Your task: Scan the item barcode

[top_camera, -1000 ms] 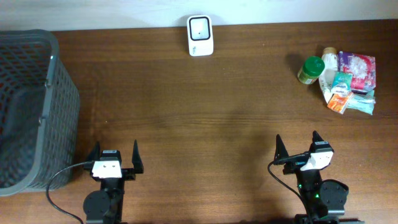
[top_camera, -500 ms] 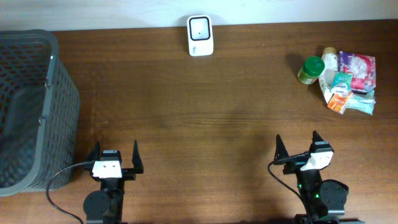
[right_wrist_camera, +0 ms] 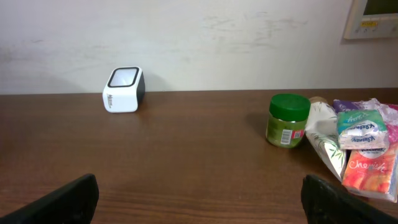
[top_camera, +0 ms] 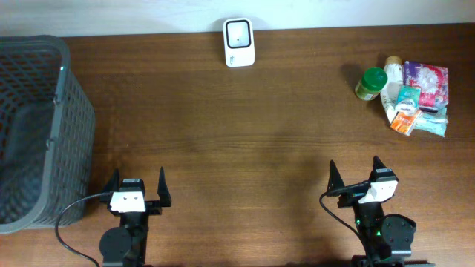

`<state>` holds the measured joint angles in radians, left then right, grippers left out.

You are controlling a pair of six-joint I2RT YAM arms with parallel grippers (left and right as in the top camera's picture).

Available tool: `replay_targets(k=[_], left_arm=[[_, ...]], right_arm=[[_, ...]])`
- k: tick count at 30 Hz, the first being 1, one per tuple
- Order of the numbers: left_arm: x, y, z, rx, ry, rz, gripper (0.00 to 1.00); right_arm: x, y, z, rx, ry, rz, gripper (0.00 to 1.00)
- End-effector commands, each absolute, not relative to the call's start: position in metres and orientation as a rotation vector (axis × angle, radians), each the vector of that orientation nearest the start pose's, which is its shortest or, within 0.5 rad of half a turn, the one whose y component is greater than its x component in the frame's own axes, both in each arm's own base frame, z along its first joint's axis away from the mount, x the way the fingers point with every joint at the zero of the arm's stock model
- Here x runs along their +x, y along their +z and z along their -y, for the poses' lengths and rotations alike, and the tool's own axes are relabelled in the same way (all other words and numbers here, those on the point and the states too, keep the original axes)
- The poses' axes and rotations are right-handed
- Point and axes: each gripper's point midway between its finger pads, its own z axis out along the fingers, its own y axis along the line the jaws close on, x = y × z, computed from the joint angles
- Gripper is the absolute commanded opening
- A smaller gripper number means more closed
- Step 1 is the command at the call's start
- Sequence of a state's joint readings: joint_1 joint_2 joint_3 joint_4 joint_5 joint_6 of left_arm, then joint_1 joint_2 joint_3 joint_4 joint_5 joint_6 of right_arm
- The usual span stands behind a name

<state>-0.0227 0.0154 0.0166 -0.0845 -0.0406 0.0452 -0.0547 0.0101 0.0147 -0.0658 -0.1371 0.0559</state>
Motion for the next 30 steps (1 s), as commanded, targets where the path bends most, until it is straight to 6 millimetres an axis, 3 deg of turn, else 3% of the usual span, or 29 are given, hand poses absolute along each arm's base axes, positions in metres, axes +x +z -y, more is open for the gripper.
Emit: replay_targets(k=[1,30], left_arm=[[0.2458,0.1567,-0.0024,0.026,0.058,-1.649,0.99],[0.2458,0.1567,-0.0024,0.026,0.058,-1.649,0.99]], right_arm=[[0.2458,0.1592,-0.0061,0.005,0.098,-1.636,0.99],[0.2457,0.1586,-0.0063,-0.060,0.039,-1.636,0.99]])
